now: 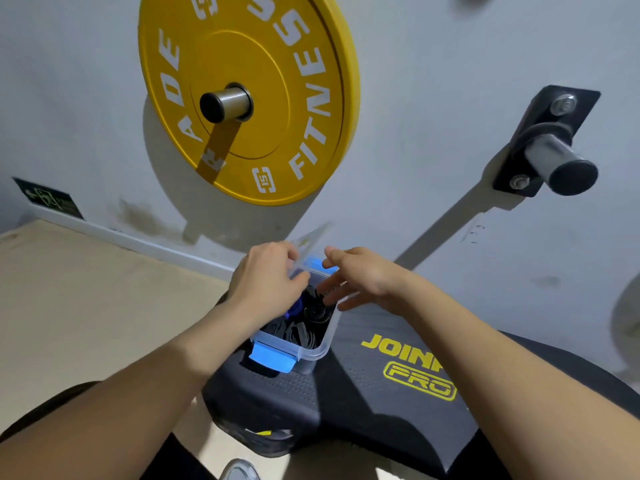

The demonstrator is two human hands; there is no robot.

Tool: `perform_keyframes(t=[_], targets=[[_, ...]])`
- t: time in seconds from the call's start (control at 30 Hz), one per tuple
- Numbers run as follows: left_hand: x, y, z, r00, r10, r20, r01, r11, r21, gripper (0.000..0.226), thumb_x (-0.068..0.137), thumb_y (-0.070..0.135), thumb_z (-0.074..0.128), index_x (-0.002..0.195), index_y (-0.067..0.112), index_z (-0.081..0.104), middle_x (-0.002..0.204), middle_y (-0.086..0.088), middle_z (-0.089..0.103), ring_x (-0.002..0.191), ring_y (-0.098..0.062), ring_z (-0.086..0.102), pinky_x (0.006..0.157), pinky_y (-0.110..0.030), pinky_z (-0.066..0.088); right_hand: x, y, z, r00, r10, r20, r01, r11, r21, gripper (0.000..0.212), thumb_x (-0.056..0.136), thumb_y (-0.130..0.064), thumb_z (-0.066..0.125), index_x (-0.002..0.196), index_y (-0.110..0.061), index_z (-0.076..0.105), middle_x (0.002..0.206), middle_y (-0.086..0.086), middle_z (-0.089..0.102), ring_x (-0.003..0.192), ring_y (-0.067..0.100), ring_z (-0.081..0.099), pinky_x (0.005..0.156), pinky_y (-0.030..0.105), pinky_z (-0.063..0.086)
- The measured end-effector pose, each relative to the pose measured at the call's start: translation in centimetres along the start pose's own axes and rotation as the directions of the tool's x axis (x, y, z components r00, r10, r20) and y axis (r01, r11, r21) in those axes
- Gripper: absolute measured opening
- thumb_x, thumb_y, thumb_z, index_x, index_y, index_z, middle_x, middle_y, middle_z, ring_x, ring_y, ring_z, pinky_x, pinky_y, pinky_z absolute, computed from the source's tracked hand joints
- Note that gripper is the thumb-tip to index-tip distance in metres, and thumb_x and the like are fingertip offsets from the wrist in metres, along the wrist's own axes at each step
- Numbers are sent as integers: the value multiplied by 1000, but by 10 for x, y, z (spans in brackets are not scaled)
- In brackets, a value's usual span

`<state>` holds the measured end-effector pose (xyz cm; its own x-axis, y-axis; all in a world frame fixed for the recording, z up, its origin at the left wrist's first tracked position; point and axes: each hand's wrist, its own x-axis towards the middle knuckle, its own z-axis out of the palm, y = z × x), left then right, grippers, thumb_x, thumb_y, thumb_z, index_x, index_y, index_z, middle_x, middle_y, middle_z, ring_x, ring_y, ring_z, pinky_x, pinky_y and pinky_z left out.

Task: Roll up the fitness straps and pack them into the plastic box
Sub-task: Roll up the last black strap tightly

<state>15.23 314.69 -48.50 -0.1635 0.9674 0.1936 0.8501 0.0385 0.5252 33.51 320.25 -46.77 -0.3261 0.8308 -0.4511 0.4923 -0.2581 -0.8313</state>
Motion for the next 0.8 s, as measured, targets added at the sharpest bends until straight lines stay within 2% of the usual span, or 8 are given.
perform_keyframes(t=[0.1, 0.23, 0.33, 0.43, 0.5, 0.57, 0.7, 0.8], targets=[[-18, 13, 14, 994, 99, 38, -97, 993, -65, 33, 82, 35, 80, 112, 26, 74, 97, 7, 74, 94, -20, 71, 83, -42, 60, -9, 7, 5, 999, 52, -5, -51, 988, 148, 52, 111, -53, 45, 125, -4, 56, 93, 16, 79, 77, 32, 79, 72, 42, 64], [-27, 17, 28, 991, 108, 75, -90, 973, -214, 46, 74, 38, 91, 108, 33, 62, 89, 11, 70, 77, -10, 66, 75, -39, 56, -9, 16, 2, 989, 110, -96, -93, 982, 163, 36, 108, -30, 62, 122, 0, 50, 96, 25, 73, 66, 34, 76, 70, 46, 67], [-26, 16, 31, 961, 129, 246, -59, 960, -273, 54, 71, 52, 95, 109, 36, 59, 90, 13, 74, 73, 0, 66, 67, -27, 49, -5, 29, -1, 981, 157, -116, -149, 986, 72, 23, 107, -17, 62, 103, 3, 52, 67, 22, 74, 57, 33, 74, 63, 43, 67], [-17, 5, 32, 937, 103, 333, -79, 993, -83, 41, 86, 57, 82, 109, 28, 65, 105, 9, 72, 95, 1, 66, 79, -27, 48, 3, 39, 0, 968, 241, -69, -245, 967, -66, 27, 109, -11, 49, 95, 11, 53, 71, 32, 74, 54, 34, 73, 66, 43, 66], [-9, -7, 35, 919, -18, 395, -77, 972, 223, 55, 94, 58, 71, 131, 19, 58, 136, -5, 57, 130, -28, 55, 103, -42, 48, 11, 41, 2, 953, 303, 6, -299, 942, -153, 37, 110, -14, 41, 96, 17, 54, 96, 41, 74, 60, 36, 73, 71, 44, 65], [-4, -19, 37, 862, -232, 450, 23, 906, 424, 82, 97, 66, 60, 155, 12, 38, 157, -19, 35, 143, -46, 40, 115, -53, 43, 18, 42, 6, 934, 352, 53, -331, 914, -232, 47, 113, -24, 42, 105, 20, 56, 106, 41, 73, 70, 39, 73, 76, 44, 64], [8, -37, 47, 779, -402, 481, 207, 890, 407, 116, 100, 74, 50, 167, -7, 1, 169, -30, 27, 152, -44, 39, 121, -46, 38, 29, 44, 16, 931, 359, 68, -321, 892, -320, 42, 114, -15, 45, 133, 22, 47, 118, 45, 68, 92, 47, 75, 91, 50, 64], [16, -43, 49, 835, -336, 435, 150, 901, 408, 103, 100, 70, 56, 161, -10, 28, 162, -26, 41, 144, -41, 49, 111, -43, 45, 37, 39, 13, 936, 339, 95, -297, 906, -303, 19, 111, -3, 50, 109, 14, 57, 100, 39, 74, 78, 42, 76, 81, 48, 67]])
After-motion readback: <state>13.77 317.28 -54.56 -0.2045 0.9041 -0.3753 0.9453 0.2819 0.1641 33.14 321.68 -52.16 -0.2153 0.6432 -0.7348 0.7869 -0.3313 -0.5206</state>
